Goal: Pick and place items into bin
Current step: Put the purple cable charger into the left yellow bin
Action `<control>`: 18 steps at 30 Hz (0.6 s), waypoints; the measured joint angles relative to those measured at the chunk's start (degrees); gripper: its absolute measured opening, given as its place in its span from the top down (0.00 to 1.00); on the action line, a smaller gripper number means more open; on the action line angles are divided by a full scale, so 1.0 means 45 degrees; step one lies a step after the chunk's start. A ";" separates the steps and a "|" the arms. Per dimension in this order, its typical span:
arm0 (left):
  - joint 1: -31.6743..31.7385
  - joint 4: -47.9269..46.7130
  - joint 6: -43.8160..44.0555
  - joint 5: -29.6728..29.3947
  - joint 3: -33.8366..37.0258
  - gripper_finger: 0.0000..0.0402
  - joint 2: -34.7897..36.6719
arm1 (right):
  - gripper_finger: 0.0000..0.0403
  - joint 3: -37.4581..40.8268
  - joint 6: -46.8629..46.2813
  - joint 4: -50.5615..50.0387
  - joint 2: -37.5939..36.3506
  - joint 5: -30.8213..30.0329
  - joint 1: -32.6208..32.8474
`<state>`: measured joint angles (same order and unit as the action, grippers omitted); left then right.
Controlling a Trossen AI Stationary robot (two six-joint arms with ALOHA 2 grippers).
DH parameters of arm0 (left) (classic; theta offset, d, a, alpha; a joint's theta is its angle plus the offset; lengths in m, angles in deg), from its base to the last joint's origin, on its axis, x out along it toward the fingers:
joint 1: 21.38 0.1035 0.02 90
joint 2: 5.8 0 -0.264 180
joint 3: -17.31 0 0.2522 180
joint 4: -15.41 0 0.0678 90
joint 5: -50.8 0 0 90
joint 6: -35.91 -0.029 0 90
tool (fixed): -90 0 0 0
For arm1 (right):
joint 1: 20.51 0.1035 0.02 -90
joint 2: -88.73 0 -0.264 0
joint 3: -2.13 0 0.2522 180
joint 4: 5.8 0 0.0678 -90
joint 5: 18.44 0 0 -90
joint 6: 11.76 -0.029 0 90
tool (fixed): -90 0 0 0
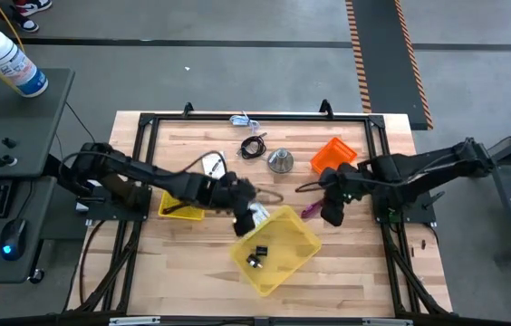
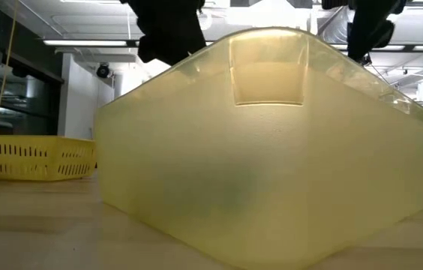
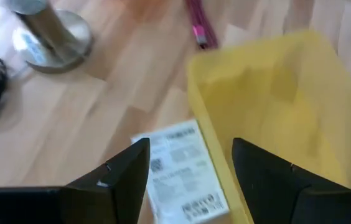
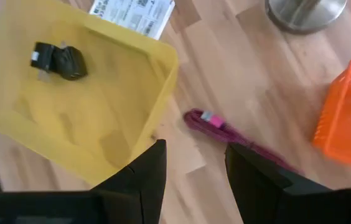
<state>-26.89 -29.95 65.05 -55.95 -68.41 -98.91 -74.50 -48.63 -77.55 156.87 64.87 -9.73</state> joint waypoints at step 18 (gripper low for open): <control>0.3401 -0.1087 0.0342 0.1251 0.0005 0.49 0.1081 | 0.62 0.2468 0.7877 0.2468 -0.0083 0.4980 -0.6532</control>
<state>-11.58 -34.85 66.59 -50.33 -68.39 -94.05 -63.39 -13.19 -66.45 156.50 87.27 -39.12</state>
